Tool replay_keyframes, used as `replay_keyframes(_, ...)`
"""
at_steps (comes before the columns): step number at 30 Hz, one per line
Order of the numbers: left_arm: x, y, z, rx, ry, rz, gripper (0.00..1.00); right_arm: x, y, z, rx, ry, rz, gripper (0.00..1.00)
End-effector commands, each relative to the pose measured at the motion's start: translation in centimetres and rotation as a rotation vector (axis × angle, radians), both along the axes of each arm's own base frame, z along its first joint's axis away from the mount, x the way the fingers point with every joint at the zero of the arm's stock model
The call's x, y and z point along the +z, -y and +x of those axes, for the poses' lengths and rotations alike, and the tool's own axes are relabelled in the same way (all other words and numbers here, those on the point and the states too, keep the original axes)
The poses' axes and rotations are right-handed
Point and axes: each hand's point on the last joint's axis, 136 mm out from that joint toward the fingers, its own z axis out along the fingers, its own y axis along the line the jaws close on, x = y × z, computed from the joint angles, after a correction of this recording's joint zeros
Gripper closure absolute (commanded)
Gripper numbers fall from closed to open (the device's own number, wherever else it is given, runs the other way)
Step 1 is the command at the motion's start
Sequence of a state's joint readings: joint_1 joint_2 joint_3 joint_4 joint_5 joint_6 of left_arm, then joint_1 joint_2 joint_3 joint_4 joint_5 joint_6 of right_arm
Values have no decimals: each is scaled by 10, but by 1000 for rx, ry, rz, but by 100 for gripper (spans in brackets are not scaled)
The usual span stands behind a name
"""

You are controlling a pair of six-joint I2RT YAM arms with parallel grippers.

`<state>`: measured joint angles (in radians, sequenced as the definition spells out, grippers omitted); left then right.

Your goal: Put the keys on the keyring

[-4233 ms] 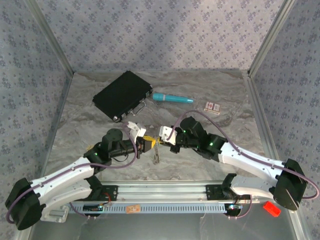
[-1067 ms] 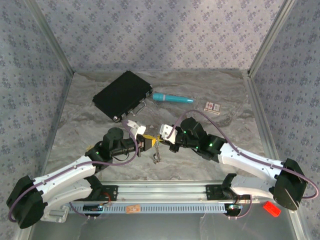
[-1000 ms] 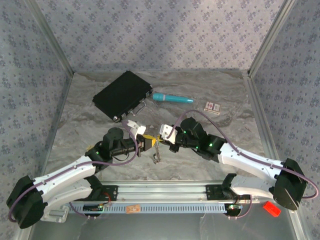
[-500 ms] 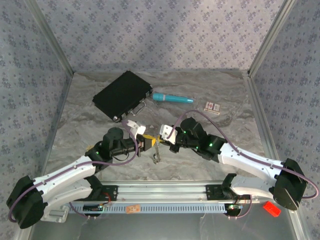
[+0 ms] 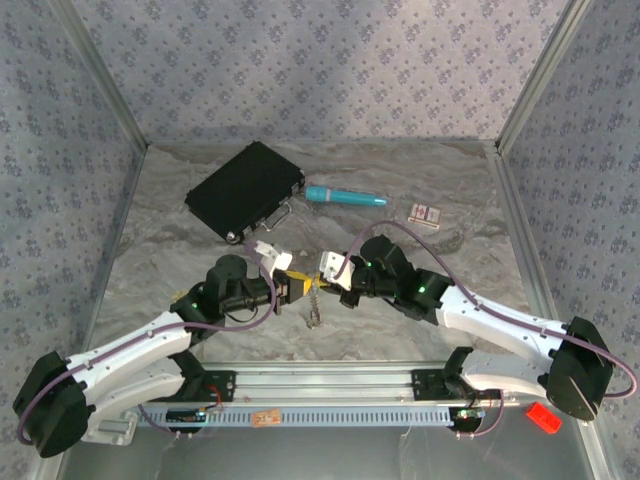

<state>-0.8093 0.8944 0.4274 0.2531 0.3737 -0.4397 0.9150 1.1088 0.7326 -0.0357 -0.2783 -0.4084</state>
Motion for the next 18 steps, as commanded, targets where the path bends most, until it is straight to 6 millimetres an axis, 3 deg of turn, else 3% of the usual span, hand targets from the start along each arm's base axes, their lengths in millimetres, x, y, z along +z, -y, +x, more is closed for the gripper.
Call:
replay_keyframes(1, 21, 2, 7, 15, 43, -58, 100, 4, -6, -21, 99, -47, 10, 100)
replay_keyframes(18, 22, 2, 6, 9, 52, -61, 100, 3, -11, -24, 117, -62, -4, 100)
